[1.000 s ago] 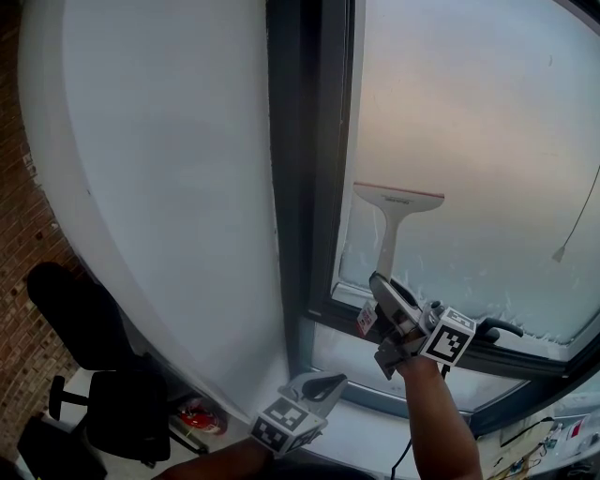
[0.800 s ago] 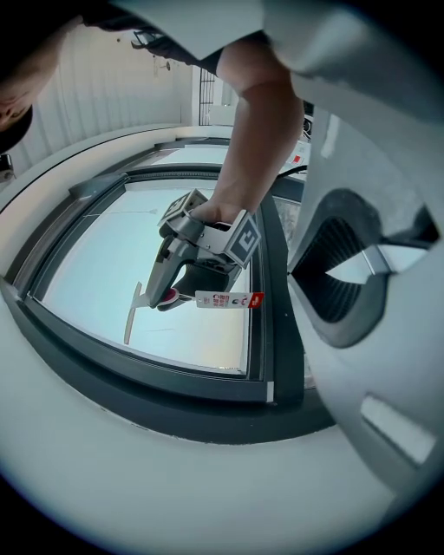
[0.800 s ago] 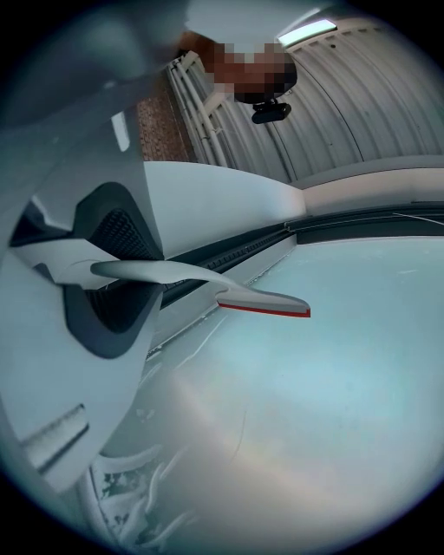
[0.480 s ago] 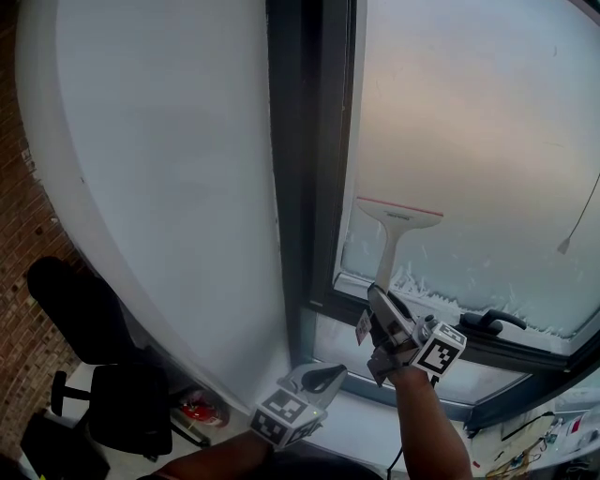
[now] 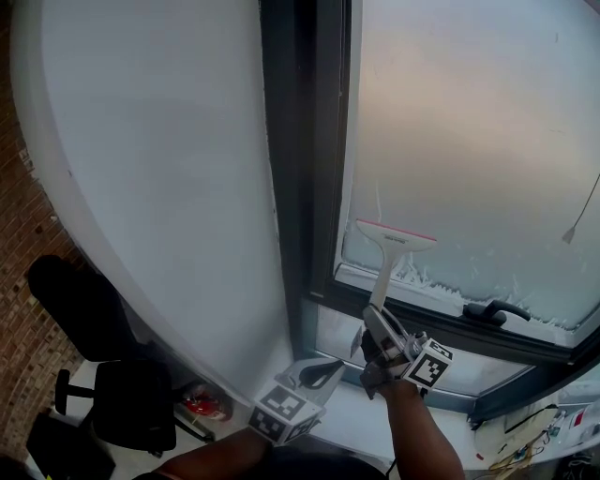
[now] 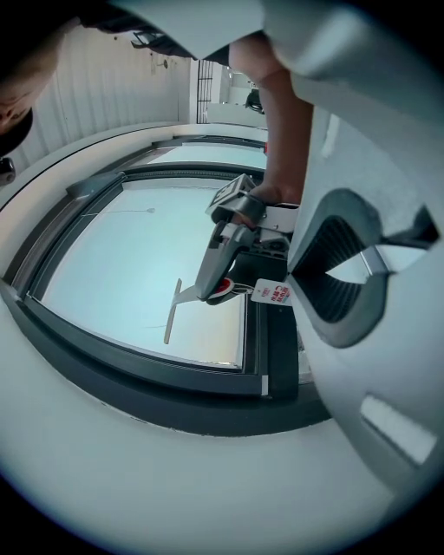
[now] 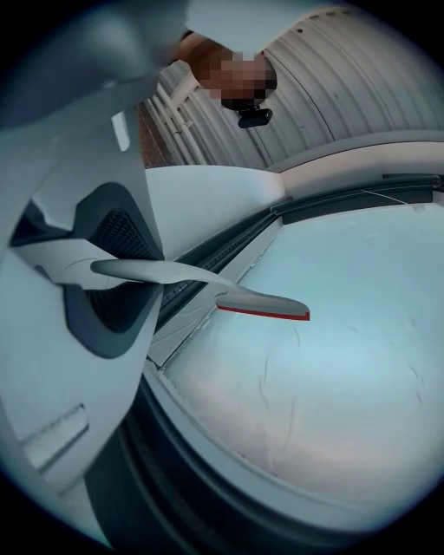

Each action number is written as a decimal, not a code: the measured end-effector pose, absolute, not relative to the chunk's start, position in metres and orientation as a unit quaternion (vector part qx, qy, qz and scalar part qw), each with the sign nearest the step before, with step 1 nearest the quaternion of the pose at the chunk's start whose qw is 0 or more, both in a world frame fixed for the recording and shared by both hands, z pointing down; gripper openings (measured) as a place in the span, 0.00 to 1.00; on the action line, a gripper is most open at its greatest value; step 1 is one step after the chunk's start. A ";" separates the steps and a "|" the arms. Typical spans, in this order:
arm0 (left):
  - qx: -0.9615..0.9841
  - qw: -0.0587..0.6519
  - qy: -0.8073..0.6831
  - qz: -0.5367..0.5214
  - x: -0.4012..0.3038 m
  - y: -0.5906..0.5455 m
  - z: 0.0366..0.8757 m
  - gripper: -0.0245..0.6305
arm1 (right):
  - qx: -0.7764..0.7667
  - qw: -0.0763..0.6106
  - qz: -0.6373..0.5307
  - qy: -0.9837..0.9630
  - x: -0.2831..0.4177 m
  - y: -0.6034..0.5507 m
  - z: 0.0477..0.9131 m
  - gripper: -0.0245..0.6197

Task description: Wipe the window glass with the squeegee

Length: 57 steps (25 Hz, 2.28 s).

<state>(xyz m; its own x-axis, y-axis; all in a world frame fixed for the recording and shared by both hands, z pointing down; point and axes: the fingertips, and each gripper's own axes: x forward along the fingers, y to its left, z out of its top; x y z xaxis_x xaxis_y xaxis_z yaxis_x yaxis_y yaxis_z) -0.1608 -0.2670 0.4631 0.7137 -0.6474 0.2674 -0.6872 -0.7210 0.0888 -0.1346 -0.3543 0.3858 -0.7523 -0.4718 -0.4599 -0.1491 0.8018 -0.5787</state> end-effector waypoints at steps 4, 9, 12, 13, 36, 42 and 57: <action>0.921 0.091 -0.363 0.106 -0.162 -0.266 0.464 0.04 | -0.170 0.315 -0.292 0.887 -0.135 -0.345 0.410 0.18; 0.921 0.088 -0.365 0.104 -0.163 -0.269 0.463 0.04 | -0.173 0.306 -0.321 0.879 -0.141 -0.337 0.439 0.18; 0.922 0.091 -0.362 0.105 -0.162 -0.267 0.464 0.04 | -0.175 0.303 -0.335 0.875 -0.143 -0.334 0.452 0.18; 0.922 0.095 -0.360 0.107 -0.161 -0.266 0.465 0.04 | -0.177 0.302 -0.339 0.873 -0.143 -0.334 0.456 0.18; 0.932 0.075 -0.338 0.102 -0.134 -0.258 0.456 0.04 | -0.192 0.303 -0.388 0.849 -0.128 -0.325 0.492 0.18; 0.934 0.080 -0.331 0.103 -0.128 -0.255 0.458 0.04 | -0.208 0.298 -0.352 0.862 -0.106 -0.315 0.470 0.18; 0.943 0.079 -0.307 0.101 -0.090 -0.250 0.460 0.04 | -0.201 0.334 -0.217 0.895 -0.032 -0.299 0.297 0.18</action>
